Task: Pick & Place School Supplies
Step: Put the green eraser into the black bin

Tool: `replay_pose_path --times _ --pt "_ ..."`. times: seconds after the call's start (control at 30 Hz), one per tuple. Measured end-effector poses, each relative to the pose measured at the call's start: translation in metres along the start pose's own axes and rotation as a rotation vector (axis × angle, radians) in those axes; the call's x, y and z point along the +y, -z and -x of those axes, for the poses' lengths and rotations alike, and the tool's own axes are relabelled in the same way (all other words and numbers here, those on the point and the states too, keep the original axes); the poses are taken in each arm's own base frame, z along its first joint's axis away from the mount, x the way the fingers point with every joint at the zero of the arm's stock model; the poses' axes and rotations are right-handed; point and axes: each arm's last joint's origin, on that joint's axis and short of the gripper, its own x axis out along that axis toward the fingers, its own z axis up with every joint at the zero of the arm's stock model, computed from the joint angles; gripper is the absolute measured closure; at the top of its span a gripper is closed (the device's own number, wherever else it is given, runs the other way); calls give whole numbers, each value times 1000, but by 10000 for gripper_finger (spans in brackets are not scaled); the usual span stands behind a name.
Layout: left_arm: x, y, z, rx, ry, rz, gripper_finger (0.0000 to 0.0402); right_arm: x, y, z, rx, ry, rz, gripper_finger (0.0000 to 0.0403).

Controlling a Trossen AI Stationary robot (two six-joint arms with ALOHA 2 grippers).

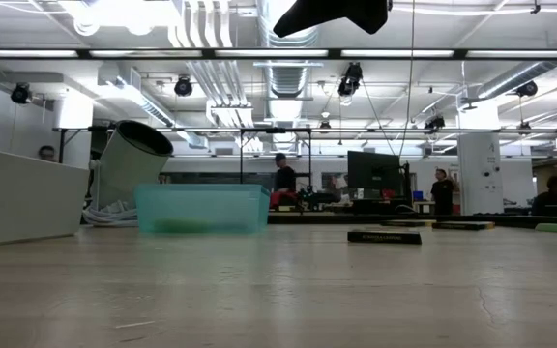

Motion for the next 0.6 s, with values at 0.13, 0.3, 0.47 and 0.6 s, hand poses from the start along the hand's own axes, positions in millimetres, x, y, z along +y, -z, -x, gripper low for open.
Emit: replay_pose_path --times 0.13,0.3,0.47,0.6 --pt "-6 -3 4 78 82 -34 186 0 0 0 0 1 3 177" --pt "-15 -14 11 38 200 -197 186 -1 0 -1 1 3 4 177" --pt "-12 -31 22 -68 216 -239 186 -1 0 -1 2 4 2 177" --pt "-7 -45 37 -175 229 -257 186 -2 1 -1 8 9 3 177"
